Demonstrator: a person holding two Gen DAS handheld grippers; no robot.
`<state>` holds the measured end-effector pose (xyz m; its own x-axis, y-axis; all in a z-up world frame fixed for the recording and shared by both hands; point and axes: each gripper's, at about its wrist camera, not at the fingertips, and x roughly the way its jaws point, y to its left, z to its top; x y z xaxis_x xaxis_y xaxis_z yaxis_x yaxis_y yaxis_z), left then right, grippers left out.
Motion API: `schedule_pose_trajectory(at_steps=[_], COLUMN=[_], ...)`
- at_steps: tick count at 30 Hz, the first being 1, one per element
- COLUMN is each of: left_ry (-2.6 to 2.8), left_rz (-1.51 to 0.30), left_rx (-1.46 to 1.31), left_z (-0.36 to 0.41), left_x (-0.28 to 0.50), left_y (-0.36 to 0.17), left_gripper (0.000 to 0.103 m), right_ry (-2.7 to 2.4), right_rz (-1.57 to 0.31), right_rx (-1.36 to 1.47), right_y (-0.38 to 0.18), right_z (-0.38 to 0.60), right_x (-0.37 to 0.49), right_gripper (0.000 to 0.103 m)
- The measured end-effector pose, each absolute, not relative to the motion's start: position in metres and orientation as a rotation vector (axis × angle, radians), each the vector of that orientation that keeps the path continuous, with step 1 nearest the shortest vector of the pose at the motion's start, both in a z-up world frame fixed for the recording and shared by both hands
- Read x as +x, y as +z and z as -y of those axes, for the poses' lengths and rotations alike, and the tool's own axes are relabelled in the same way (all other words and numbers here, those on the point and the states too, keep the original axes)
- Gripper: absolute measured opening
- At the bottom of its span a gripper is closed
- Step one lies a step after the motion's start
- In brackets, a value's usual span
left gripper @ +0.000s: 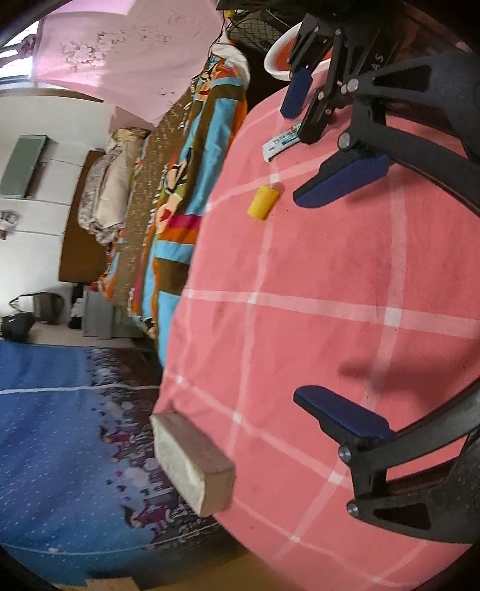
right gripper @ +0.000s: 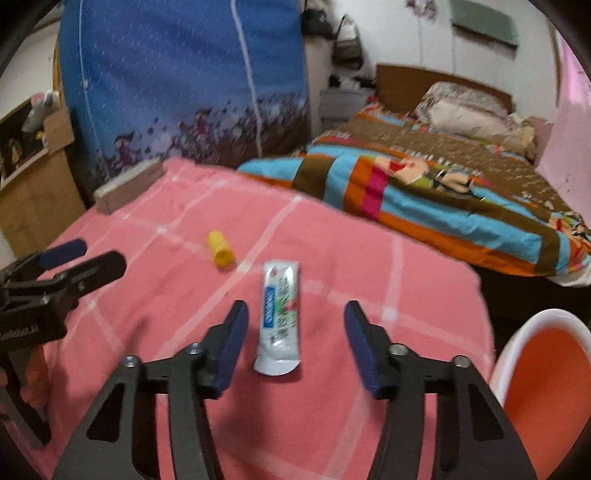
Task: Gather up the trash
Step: 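Grasp the toothpaste tube with the right tool while the left tool grasps the yellow cap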
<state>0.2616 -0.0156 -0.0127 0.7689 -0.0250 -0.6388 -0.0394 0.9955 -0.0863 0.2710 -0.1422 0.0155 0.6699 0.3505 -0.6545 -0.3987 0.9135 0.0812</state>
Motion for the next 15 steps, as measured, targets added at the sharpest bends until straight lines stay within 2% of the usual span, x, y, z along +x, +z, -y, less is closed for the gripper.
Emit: schedule_pose_trajectory(at_steps=[2,6,15], left_ry=[-0.009,-0.058,-0.153], left_rz=[-0.718,-0.754,-0.799], left_rx=[-0.098,-0.09,0.005], left_z=[0.017,0.021,0.05], left_x=[0.264,0.272,0.294], left_y=[-0.015,-0.017,-0.018], left_gripper=[0.09,0.079,0.076], right_ry=[0.427,0.433,0.394], right_rz=[-0.732,-0.74,-0.723], right_rx=[-0.071,-0.051,0.015], right_y=[0.015,0.014,0.018], right_z=[0.142,0.145,0.166], right_x=[0.272,0.273,0.278], right_gripper=[0.041,0.021,0.019])
